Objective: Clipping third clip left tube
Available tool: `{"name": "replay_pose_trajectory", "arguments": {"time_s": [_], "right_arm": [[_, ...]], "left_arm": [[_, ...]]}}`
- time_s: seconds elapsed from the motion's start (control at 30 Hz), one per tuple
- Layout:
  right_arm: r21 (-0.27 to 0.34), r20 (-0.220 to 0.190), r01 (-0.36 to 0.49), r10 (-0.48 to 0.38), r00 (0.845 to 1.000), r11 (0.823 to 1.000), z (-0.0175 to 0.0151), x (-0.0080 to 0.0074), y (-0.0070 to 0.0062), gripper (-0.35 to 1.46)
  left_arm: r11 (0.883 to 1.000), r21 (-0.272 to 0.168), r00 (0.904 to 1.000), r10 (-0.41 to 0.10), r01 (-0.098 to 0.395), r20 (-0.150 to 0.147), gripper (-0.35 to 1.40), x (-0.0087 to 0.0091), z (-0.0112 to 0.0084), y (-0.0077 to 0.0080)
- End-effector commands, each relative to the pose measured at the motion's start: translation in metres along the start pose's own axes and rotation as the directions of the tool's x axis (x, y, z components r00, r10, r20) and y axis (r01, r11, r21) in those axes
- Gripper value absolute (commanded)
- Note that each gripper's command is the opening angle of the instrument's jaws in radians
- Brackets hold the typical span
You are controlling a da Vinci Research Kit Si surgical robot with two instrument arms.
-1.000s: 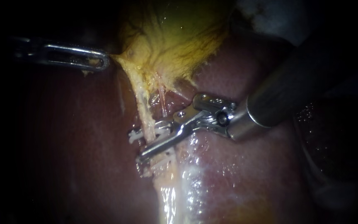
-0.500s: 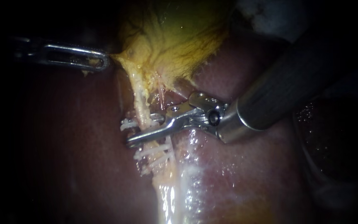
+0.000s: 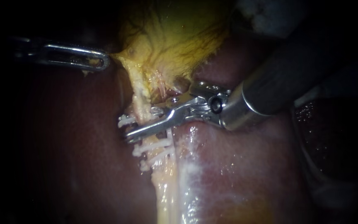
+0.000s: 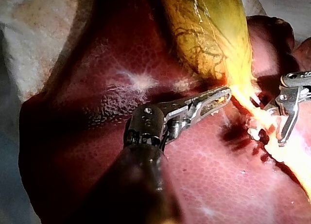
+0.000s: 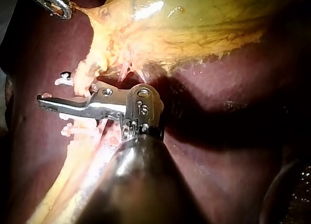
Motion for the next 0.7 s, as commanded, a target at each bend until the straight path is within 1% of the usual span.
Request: {"name": "replay_pose_trajectory", "arguments": {"time_s": [0.03,0.13,0.2,0.3,0.5,0.7], "right_arm": [[-0.004,-0.002,-0.012,0.012,1.0,1.0,0.0001,0.0,0.0003,0.15],[-0.01,0.0,-0.042,0.042,0.999,0.999,0.0,0.0001,0.0006,-0.03],[-0.015,-0.006,-0.044,0.044,0.999,0.999,-0.0001,0.0002,0.0007,-0.09],[-0.017,0.006,-0.089,0.089,0.996,0.996,-0.0001,0.0002,0.0009,-0.34],[-0.016,-0.001,-0.089,0.089,0.996,0.996,0.0009,0.0002,0.0012,-0.35],[-0.008,0.005,-0.084,0.084,0.996,0.996,0.0014,-0.0006,0.0011,-0.35]], "left_arm": [[1.0,0.0,1.0,0.0,0.0,0.0,-0.35,0.0,0.0,0.0],[1.0,0.0,1.0,0.0,0.0,0.0,-0.35,0.0,0.0,0.0],[1.0,0.0,1.0,0.0,0.0,0.0,-0.35,0.0,0.0,0.0],[1.0,0.001,1.0,0.0,0.0,0.0,-0.35,0.0,0.0,0.0],[1.0,0.001,1.0,0.0,0.0,0.0,-0.35,0.0,0.0,0.0001],[1.0,0.001,1.0,0.0,0.0,0.0,-0.35,0.0,0.0,0.0001]]}}
